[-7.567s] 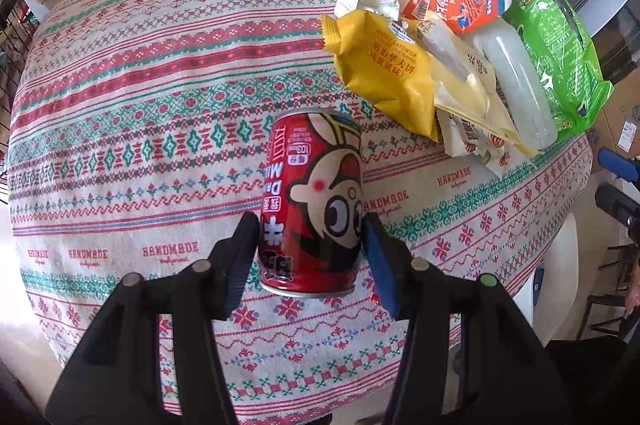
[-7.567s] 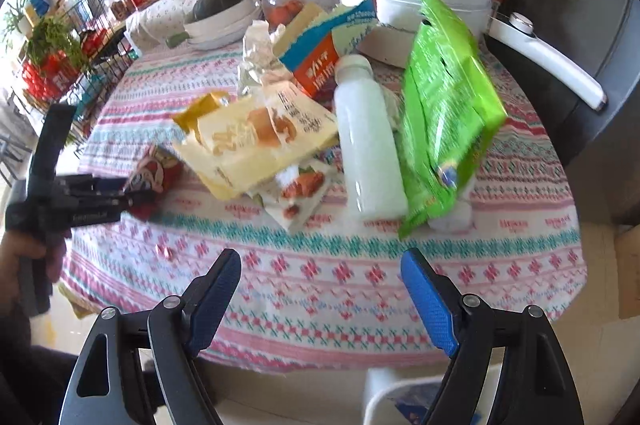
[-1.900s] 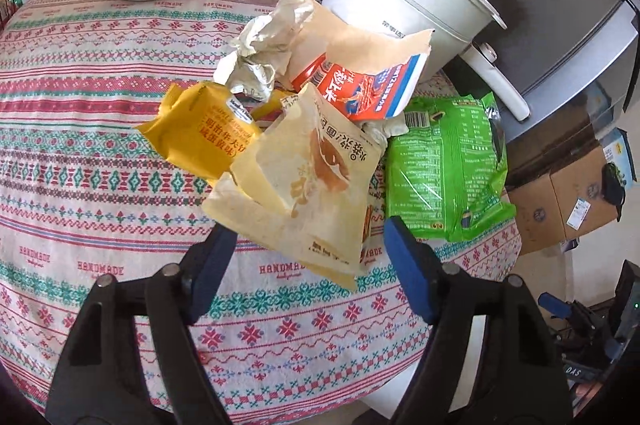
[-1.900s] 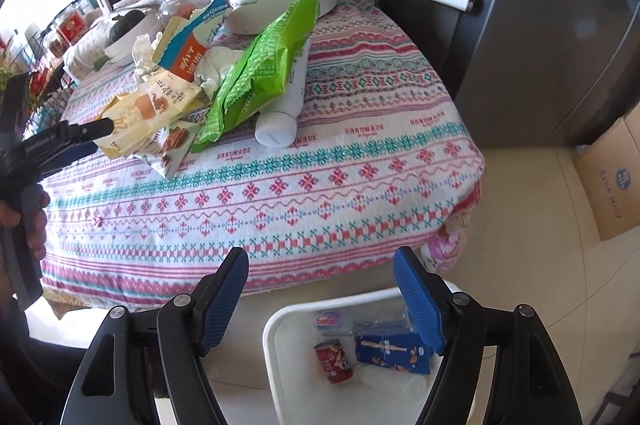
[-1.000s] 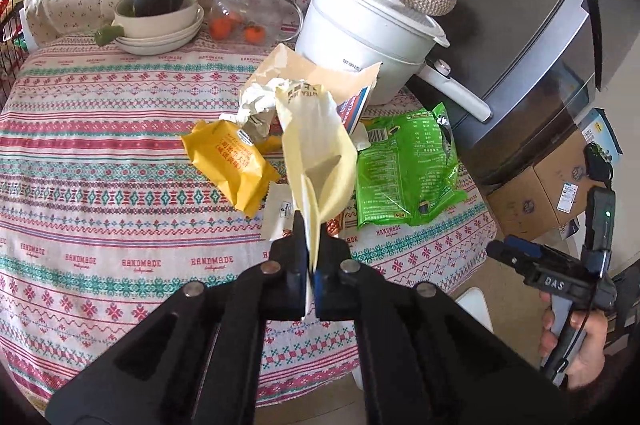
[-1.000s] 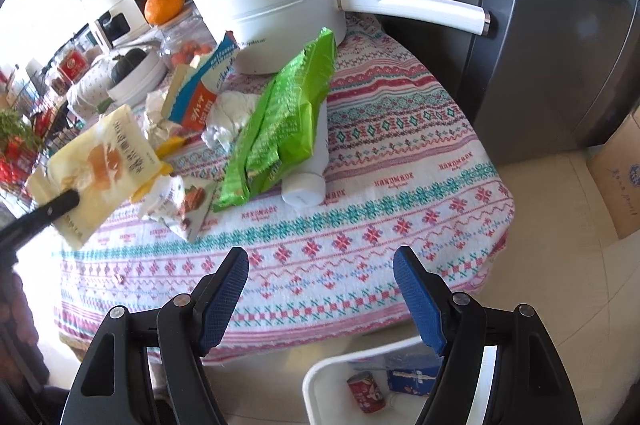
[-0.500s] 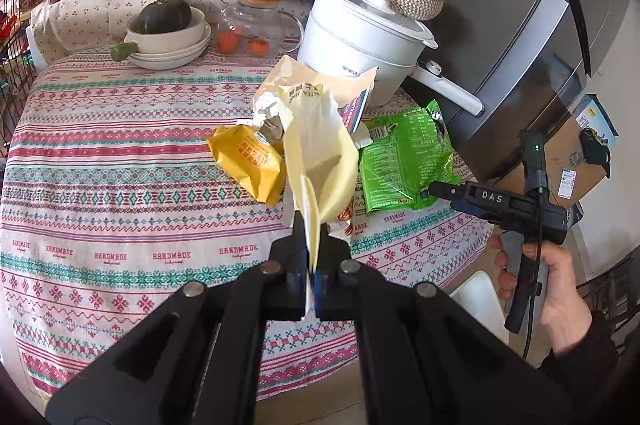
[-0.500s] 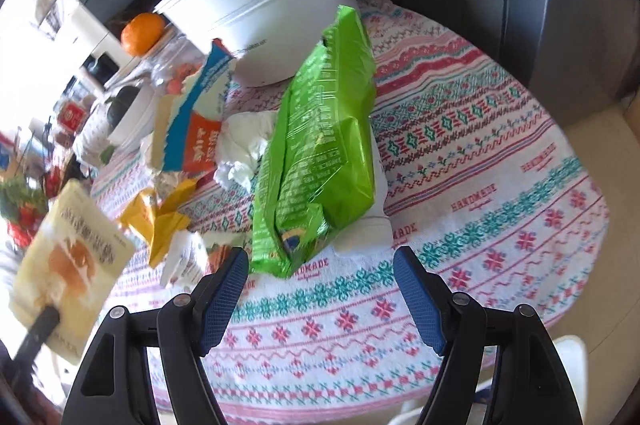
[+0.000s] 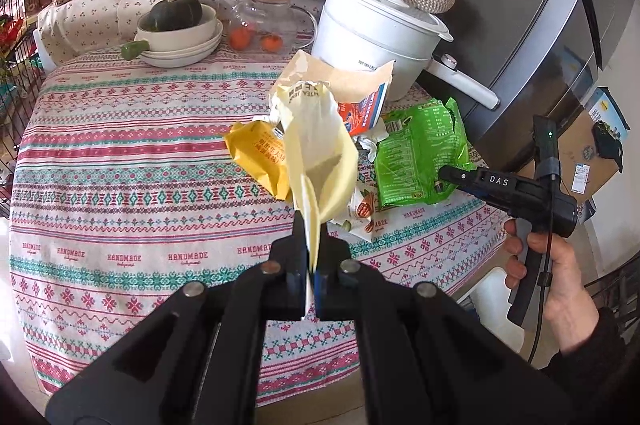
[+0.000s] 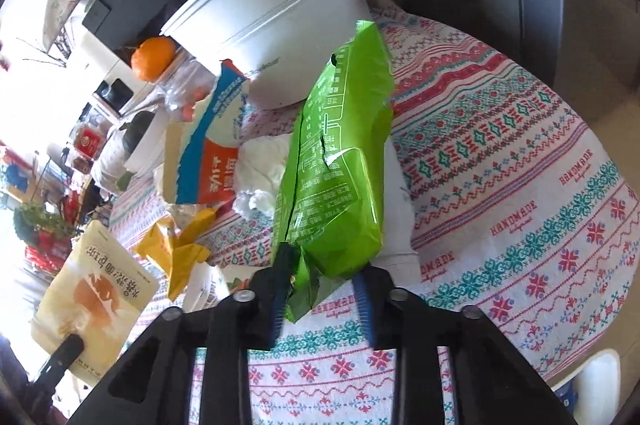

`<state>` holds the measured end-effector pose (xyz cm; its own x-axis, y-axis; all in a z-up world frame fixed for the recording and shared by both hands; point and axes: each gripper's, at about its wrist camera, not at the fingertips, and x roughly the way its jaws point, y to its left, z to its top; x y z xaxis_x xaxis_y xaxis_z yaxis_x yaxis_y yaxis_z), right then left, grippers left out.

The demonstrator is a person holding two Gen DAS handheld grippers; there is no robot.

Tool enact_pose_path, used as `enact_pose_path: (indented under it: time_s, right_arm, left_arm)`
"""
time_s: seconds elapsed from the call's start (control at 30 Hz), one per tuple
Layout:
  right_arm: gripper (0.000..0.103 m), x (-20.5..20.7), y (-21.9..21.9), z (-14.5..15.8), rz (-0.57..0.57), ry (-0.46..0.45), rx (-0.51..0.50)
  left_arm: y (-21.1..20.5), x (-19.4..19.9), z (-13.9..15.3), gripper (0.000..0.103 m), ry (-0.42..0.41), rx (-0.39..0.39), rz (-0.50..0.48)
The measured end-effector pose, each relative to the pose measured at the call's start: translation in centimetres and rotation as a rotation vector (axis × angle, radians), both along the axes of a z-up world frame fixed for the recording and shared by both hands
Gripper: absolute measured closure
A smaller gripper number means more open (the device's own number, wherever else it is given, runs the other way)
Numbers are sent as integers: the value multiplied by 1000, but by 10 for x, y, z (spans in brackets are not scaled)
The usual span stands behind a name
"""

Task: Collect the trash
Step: 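Grasp the green snack bag with the right gripper while the left gripper lifts the cream wrapper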

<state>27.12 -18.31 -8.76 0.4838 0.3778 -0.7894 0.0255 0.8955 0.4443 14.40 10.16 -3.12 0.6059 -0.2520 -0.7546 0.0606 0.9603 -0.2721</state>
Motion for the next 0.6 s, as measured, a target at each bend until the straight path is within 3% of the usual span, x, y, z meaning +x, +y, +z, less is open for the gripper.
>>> enact_pose_path:
  time_s: [0.03,0.33,0.6]
  right_arm:
    - [87,-1,2,3,10,-10,-1]
    - [90,-25,10,47,78,-116,-9]
    - [90,-64,-11,81,92,-164,6]
  left_arm:
    - [0,-1,1,100,-3,0,1]
    - [-1,-8,13,100,-42,-9,-7]
    - [-9,-20,26,100,-83,-29,-44]
